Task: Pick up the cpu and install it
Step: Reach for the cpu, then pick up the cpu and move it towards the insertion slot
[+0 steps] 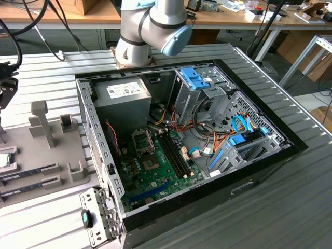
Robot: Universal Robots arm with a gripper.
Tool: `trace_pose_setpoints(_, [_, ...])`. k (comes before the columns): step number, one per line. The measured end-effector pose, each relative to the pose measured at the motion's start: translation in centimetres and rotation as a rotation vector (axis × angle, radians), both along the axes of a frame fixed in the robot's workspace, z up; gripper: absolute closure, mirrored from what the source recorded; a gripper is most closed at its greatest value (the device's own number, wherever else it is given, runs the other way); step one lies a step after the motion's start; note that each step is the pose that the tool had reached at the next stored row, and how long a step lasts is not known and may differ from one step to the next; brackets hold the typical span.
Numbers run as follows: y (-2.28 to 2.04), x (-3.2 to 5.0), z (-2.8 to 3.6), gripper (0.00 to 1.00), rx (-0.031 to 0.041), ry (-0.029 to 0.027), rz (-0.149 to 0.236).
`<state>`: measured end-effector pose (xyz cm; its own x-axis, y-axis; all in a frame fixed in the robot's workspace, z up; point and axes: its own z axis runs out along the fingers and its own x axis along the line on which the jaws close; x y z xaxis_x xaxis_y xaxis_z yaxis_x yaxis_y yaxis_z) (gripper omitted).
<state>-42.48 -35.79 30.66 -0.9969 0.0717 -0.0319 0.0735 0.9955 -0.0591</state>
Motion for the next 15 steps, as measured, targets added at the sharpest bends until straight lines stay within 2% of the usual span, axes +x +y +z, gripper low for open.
trace_pose_setpoints(6, [0.25, -0.37, -0.37, 0.89, 0.0003, -0.0001, 0.000])
trace_pose_setpoints(15, [0.25, -0.38, -0.47, 0.89, 0.0003, -0.0001, 0.000])
